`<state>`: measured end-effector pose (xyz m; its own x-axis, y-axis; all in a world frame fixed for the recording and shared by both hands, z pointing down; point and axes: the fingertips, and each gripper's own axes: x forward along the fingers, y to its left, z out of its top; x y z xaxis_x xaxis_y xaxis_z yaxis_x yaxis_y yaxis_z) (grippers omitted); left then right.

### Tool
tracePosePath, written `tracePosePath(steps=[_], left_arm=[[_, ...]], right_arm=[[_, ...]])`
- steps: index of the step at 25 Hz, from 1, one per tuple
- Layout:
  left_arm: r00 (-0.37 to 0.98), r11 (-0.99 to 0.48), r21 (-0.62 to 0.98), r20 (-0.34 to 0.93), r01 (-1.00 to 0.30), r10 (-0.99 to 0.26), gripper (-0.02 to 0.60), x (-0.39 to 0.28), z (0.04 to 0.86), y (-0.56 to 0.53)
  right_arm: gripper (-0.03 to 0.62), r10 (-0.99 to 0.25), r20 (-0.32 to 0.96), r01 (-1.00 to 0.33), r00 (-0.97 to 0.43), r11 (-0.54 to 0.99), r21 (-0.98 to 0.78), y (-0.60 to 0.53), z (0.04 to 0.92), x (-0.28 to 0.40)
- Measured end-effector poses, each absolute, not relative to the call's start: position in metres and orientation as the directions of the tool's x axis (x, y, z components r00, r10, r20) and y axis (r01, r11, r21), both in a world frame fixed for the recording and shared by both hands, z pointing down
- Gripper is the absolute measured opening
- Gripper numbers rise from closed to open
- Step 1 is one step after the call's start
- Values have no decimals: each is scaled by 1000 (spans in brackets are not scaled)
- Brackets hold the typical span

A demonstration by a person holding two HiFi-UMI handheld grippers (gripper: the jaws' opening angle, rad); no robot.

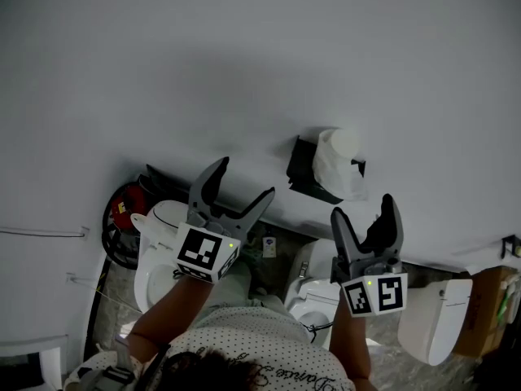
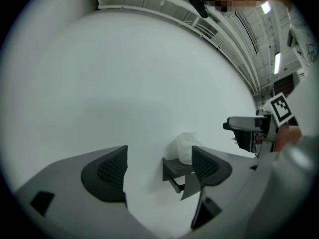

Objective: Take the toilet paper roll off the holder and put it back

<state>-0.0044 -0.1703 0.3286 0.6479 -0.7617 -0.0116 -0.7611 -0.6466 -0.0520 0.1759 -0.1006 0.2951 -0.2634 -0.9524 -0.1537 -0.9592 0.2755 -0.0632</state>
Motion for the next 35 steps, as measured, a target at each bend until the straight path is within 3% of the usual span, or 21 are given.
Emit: tracePosePath(steps=[14, 35], left_arm=[[736, -734, -48, -12, -677, -677, 387, 5, 338, -241], [671, -670, -24, -18, -742, -742, 387, 16, 328, -241]], right_arm=[[456, -976, -125, -982, -180, 184, -27, -167, 307, 166], [460, -937, -72, -940, -341, 342, 2, -199, 296, 163]])
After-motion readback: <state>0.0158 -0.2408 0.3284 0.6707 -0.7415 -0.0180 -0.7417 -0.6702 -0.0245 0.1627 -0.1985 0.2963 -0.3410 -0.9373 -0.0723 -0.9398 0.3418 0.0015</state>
